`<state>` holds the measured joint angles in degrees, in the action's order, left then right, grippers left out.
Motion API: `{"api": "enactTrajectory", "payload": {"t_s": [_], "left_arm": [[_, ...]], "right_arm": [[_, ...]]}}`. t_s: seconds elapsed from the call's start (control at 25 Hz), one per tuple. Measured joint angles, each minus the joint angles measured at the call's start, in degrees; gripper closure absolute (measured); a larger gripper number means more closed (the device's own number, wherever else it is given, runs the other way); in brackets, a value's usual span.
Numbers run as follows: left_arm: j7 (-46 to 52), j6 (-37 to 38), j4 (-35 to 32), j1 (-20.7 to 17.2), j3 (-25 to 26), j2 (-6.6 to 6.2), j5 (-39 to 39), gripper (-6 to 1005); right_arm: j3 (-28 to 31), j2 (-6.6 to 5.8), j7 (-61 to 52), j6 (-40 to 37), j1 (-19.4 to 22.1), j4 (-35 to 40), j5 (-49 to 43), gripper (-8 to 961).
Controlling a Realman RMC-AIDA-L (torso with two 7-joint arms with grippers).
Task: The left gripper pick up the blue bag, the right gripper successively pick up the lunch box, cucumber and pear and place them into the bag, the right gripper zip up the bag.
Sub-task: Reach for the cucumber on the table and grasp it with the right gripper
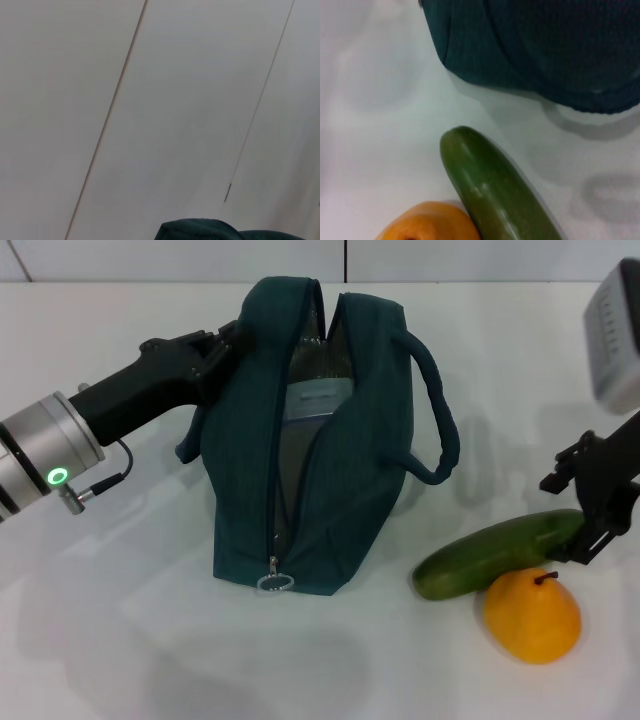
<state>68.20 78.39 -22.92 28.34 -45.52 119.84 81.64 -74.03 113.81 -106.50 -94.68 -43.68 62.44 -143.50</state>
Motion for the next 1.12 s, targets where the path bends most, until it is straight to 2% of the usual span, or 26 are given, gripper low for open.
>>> {"api": "enactTrajectory", "payload": {"t_s": [0.04,0.16,0.48,1.12], "left_arm": [[0.0,0.0,0.0,0.03,0.0,-0.01,0.0,923],[0.0,0.0,0.0,0.1,-0.02,-0.06,0.0,923],[0.0,0.01,-0.2,0.21,-0.08,-0.13,0.0,923],[-0.2,0.01,-0.08,0.26,-0.09,-0.14,0.26,925]], "right_arm": [[-0.44,0.59,0.0,0.34,-0.13,-0.01,-0.97,100],[-1.69,1.3,-0.06,1.09,-0.74,-0.04,-2.29,108],[-6.02,1.61,-0.46,2.58,-1.47,-1.12,-2.09,130],[-7.51,2.06,-0.84,5.44,-2.28,-5.23,-1.56,172]]}}
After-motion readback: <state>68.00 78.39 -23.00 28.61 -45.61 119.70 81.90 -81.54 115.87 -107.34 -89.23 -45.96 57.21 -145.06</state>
